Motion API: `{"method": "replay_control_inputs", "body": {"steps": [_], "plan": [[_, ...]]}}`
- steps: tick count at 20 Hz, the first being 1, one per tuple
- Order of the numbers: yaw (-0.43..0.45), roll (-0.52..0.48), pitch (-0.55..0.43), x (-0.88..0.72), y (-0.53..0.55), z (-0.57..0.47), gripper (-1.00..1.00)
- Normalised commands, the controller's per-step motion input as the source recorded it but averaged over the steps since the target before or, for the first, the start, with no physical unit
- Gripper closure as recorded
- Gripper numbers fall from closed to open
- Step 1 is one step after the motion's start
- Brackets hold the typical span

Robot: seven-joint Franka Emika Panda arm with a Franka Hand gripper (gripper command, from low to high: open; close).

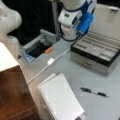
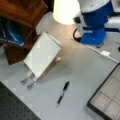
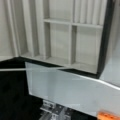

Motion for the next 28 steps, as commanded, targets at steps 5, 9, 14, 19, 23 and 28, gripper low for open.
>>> {"method": "replay_control_inputs", "body": {"steps": [5,9,14,19,23,28], "plan": [[0.044,-0.553,0.071,0.02,-0.14,0.04,-1.0],[0.028,-0.445,-0.006,-0.03,-0.13,-0.04,-1.0],[0.053,-0.332,-0.045,-0.04,-0.15,-0.07,-1.0],[0.02,-0.24,-0.108,-0.05,-0.2,-0.07,-1.0],[0.007,-0.17,-0.155,-0.08,-0.27,-0.06,-1.0],[0.048,-0.1,-0.13,-0.12,-0.19,-0.05,-1.0]]}}
